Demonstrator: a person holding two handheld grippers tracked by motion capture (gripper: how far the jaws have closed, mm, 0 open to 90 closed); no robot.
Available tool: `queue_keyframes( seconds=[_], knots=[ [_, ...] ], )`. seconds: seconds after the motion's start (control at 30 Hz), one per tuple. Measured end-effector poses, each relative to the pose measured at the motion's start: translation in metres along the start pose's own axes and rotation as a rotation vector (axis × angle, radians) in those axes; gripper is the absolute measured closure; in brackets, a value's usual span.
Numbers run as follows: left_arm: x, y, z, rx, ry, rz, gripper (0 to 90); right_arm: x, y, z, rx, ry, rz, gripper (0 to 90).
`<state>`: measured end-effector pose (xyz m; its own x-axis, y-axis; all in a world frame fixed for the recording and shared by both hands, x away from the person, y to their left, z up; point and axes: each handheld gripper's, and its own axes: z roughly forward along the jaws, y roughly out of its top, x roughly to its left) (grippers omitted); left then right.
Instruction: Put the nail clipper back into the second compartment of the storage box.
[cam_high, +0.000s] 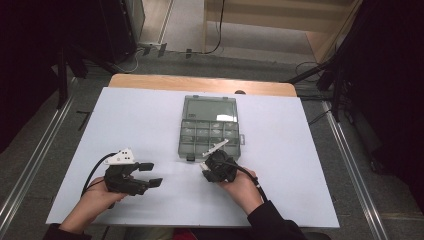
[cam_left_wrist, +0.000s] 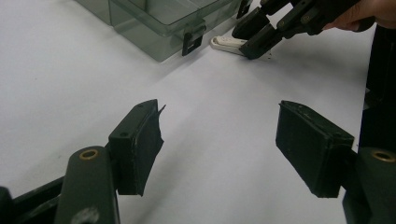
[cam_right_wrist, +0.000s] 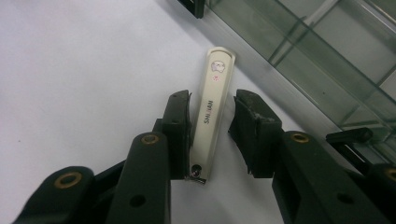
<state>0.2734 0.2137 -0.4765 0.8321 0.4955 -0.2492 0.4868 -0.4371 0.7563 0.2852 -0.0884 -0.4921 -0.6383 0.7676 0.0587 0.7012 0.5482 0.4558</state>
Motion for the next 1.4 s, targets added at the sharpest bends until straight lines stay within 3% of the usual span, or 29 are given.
queue_keyframes(
  seconds=[0.37,0.57,1.17,1.4],
  knots=[
    [0.001,0.0,0.0,-0.002,-0.001,0.001,30.5,0.005,0.002,0.0,0.021,-0.005,-0.011,77.7],
    [0.0,0.0,0.0,-0.003,-0.002,0.001,30.5,-0.001,0.004,0.0,0.03,0.037,-0.01,78.2],
    [0.001,0.001,-0.001,-0.015,0.002,-0.001,30.5,-0.01,0.004,-0.004,0.03,0.093,0.005,78.2],
    [0.001,0.0,-0.001,-0.012,0.004,-0.003,30.5,-0.016,0.003,-0.01,0.016,0.13,0.035,78.2]
  ],
)
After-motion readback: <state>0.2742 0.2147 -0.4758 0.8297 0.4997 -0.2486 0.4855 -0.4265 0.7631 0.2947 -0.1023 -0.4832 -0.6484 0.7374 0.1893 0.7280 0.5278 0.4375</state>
